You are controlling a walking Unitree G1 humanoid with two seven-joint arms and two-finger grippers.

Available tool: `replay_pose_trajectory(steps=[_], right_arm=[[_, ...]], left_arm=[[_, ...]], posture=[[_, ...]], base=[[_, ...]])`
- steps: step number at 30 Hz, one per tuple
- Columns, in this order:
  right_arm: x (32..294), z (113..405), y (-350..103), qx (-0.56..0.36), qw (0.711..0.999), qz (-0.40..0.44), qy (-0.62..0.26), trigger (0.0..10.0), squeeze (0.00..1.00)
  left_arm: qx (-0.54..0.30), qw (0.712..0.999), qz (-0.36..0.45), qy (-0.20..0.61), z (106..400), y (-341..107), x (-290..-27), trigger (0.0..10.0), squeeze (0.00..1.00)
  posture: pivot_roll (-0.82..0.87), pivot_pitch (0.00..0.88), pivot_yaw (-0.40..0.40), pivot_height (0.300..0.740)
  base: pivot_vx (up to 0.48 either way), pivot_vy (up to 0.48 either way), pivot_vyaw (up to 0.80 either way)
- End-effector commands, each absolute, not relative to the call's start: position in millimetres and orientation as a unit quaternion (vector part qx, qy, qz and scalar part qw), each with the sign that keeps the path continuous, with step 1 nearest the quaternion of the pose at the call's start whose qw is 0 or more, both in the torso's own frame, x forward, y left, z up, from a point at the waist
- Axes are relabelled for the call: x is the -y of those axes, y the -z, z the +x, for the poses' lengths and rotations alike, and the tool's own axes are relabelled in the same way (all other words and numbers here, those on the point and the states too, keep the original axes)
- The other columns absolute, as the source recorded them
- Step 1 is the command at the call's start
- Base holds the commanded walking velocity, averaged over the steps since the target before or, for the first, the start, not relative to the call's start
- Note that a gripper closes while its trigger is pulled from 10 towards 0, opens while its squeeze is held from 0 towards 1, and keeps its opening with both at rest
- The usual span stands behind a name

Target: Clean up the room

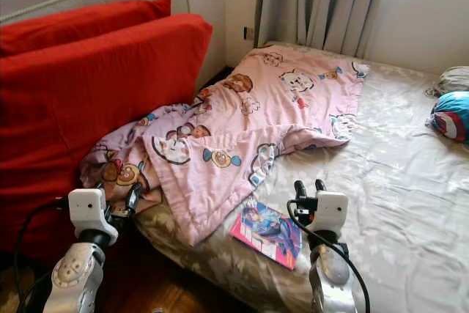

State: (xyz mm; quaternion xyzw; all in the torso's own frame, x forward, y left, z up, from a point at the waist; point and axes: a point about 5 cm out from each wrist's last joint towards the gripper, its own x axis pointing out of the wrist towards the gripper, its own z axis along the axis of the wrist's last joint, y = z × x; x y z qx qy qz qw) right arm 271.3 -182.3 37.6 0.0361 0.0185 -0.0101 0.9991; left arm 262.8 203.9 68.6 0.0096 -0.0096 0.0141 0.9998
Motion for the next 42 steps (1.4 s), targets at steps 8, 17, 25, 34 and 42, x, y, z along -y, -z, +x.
replay_pose_trajectory(steps=[8, 17, 25, 34, 42], right_arm=[[177.6, 271.5, -36.7, -0.032, 0.999, 0.033, 0.0, 10.0, 0.0], [175.4, 273.1, -37.3, -0.034, 0.999, 0.036, -0.002, 10.0, 0.0], [172.1, 273.8, -33.4, -0.057, 0.998, 0.026, -0.007, 10.0, 0.0], [170.7, 272.8, -35.6, -0.046, 0.998, 0.03, -0.011, 10.0, 0.0], [167.4, 274.2, -36.3, -0.047, 0.998, 0.031, -0.018, 10.0, 0.0]], left_arm=[[0.005, 1.0, 0.006, -0.016, 260.5, -69.3, -203.7, 10.0, 0.0], [0.005, 1.0, 0.006, -0.009, 261.4, -70.0, -200.5, 10.0, 0.0], [-0.003, 1.0, 0.003, 0.0, 260.1, -68.5, -196.6, 10.0, 0.0], [-0.004, 1.0, 0.002, 0.002, 260.6, -68.8, -195.0, 10.0, 0.0], [-0.004, 1.0, 0.003, 0.003, 261.4, -69.4, -194.7, 10.0, 0.0]], posture=[[0.0, 0.005, -0.038, 0.659], [0.0, 0.013, -0.038, 0.659], [0.0, 0.021, -0.038, 0.659], [0.0, 0.027, -0.036, 0.649], [0.0, 0.029, -0.036, 0.649]], base=[[0.0, 0.0, 0.0], [0.0, 0.0, 0.0], [0.0, 0.0, 0.0], [0.0, 0.0, 0.0], [0.0, 0.0, 0.0]])
